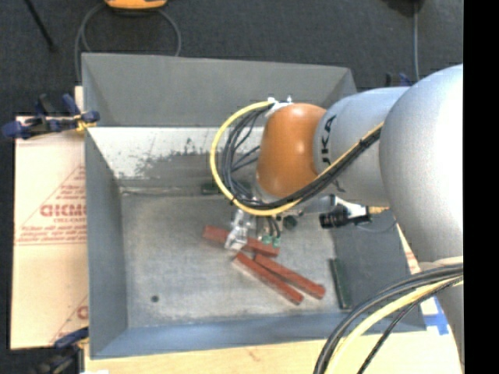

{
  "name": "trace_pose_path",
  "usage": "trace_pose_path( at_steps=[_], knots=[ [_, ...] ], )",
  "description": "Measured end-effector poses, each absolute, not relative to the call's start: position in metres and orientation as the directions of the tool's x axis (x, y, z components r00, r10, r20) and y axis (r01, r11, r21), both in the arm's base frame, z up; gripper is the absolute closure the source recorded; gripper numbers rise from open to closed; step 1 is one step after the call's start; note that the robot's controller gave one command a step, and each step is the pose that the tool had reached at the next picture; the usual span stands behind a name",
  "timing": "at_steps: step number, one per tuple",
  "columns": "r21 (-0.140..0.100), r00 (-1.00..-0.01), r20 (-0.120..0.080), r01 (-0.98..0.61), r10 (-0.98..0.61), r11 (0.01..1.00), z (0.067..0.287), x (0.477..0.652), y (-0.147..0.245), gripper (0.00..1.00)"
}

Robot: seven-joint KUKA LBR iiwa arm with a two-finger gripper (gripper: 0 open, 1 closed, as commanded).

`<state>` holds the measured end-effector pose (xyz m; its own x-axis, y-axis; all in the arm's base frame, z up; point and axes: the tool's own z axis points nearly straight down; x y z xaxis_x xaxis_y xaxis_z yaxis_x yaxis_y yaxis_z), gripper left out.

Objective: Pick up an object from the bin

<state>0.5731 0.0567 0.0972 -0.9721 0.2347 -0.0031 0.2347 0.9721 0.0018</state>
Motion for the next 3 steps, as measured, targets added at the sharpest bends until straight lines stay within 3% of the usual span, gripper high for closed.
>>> trace_pose_path(
  at_steps=[3],
  knots=[
    [0.002,-0.972,-0.002,0.234,0.234,0.972,0.1083,0.5732,0.0565,1.0]
  ],
)
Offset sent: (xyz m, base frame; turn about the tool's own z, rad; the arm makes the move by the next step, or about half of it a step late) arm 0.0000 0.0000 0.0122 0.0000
